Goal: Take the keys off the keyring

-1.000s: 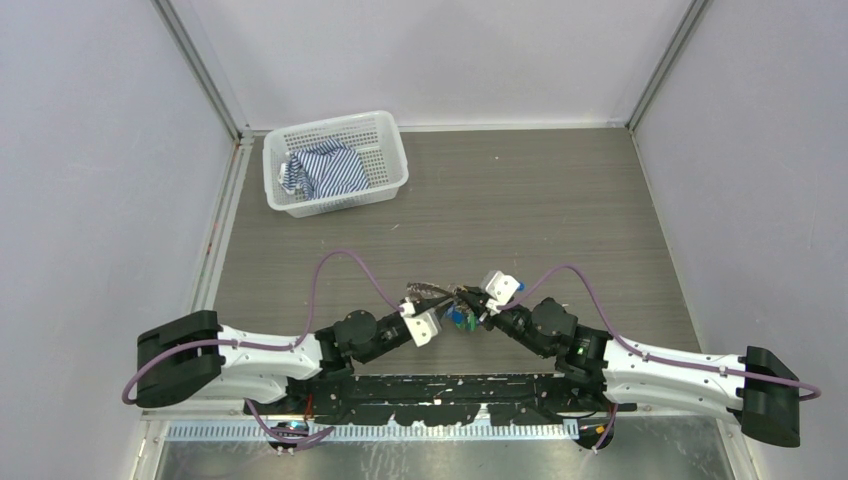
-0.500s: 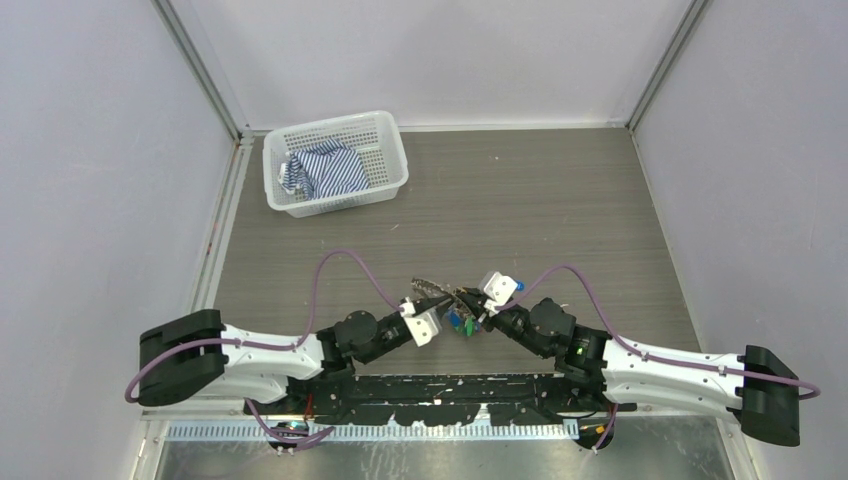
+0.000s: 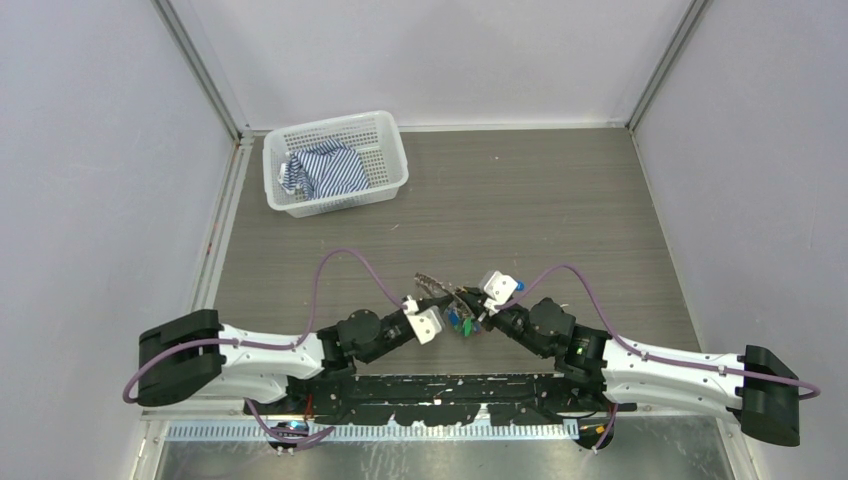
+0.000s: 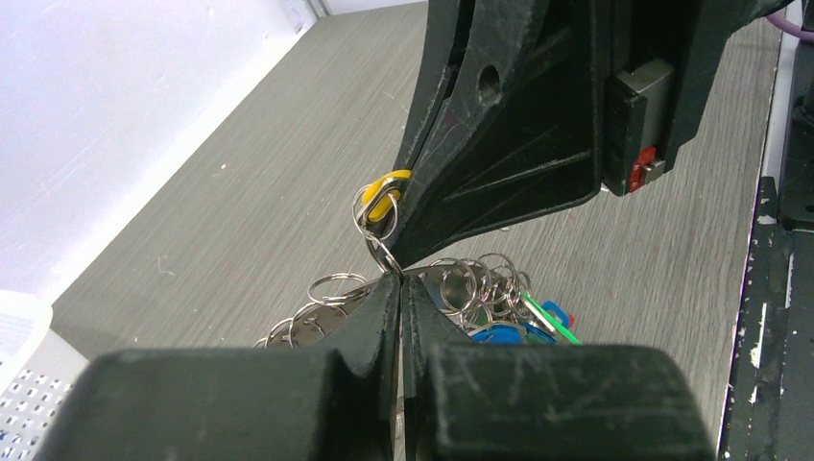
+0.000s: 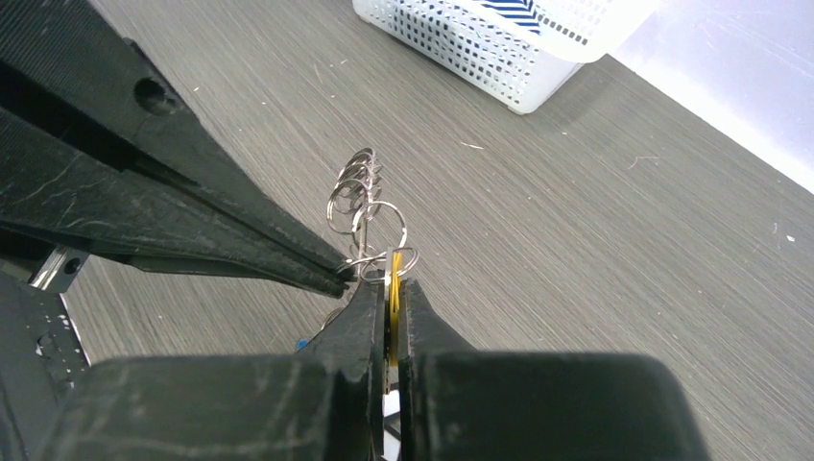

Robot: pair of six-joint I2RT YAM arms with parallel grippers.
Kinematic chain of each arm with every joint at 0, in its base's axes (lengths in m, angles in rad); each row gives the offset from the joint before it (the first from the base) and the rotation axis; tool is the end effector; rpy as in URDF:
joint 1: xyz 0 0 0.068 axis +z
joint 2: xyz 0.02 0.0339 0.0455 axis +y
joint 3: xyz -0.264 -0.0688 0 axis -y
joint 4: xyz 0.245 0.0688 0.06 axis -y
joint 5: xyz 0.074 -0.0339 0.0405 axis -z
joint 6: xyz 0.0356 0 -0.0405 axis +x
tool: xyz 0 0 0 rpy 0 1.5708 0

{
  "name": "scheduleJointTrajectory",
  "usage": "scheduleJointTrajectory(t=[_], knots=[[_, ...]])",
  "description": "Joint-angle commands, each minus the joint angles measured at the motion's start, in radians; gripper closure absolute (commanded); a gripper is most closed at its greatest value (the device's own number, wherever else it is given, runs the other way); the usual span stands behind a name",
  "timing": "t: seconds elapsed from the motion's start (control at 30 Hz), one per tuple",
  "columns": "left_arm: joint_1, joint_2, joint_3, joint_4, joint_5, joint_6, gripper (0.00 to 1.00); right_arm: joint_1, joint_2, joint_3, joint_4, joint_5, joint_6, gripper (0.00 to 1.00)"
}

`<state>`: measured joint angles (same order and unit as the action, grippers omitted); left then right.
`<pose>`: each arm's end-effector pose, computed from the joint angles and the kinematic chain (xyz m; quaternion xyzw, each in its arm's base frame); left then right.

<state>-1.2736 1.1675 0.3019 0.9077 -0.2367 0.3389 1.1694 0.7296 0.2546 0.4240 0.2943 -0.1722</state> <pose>0.0752 -0.2169 0.2132 0.4370 0.5372 -0.2500 0.6767 0.0784 0.1584 0.2253 -0.3666 0.6245 0.2325 0.6493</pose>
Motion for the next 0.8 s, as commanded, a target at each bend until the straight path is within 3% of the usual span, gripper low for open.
scheduleJointTrajectory(t=[0.0,0.3,0.77], knots=[[0.005,-0.073,0.083,-0.079,-0.050,-0.040,0.99,0.013,0.012,0.061,0.032,0.012,0.017,0.99],[0.005,-0.133,0.195,-0.346,-0.092,-0.143,1.00,0.029,0.034,0.074,0.009,0.065,-0.009,0.99],[0.005,-0.132,0.302,-0.548,-0.163,-0.296,1.00,0.090,0.104,0.104,-0.005,0.179,-0.102,0.99]])
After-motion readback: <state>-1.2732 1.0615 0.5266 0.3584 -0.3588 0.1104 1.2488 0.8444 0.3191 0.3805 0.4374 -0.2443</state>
